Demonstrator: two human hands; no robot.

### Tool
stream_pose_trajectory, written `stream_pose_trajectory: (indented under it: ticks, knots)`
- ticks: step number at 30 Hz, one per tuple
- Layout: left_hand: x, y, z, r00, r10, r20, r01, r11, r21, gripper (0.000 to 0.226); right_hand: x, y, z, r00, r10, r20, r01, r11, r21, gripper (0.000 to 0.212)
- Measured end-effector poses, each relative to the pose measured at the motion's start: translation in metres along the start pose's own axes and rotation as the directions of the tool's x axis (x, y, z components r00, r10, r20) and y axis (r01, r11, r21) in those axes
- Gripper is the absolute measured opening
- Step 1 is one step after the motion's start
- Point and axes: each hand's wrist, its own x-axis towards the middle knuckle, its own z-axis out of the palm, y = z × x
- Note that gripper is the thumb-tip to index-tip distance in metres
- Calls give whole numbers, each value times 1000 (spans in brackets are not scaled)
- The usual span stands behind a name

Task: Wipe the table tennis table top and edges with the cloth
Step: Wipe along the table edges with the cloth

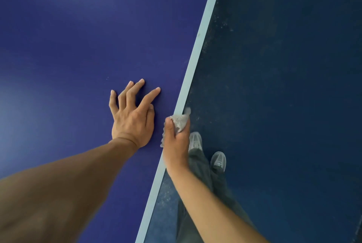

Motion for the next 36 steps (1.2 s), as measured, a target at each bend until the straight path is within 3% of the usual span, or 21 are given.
stream_pose_trajectory:
  ticks: [7, 11, 14, 17, 23, 26, 31, 36]
  knots:
    - [0, -2, 0, 1000, 6, 19, -6, 1000, 15, 50, 131, -122, 8, 991, -121, -57, 117, 991, -65, 38]
    - [1, -2, 0, 1000, 10, 21, -10, 1000, 12, 49, 178, -177, 11, 984, -144, -109, 133, 986, -102, 38]
    - [1, -2, 0, 1000, 19, 21, -20, 1000, 17, 49, 166, -158, 16, 979, -162, -124, 150, 984, -99, 46]
    - [2, -5, 2, 1000, 20, 24, -21, 999, 31, 49, 124, -112, 11, 979, -171, -108, 162, 983, -88, 41]
    - [1, -5, 4, 999, 16, 32, -17, 999, 40, 49, 46, -54, -10, 979, -179, 98, 186, 980, -71, 31]
    - [1, -5, 3, 999, 17, 38, -19, 999, 40, 49, 88, -89, -3, 978, -195, 74, 198, 979, -42, 13]
    - [2, -6, 2, 998, 13, 63, -15, 999, 33, 49, 199, -198, 10, 951, -309, 27, 307, 928, -210, 31]
    - [3, -6, 0, 995, 12, 98, -14, 1000, 18, 49, 250, -263, 19, 966, -252, -53, 230, 937, -263, 29]
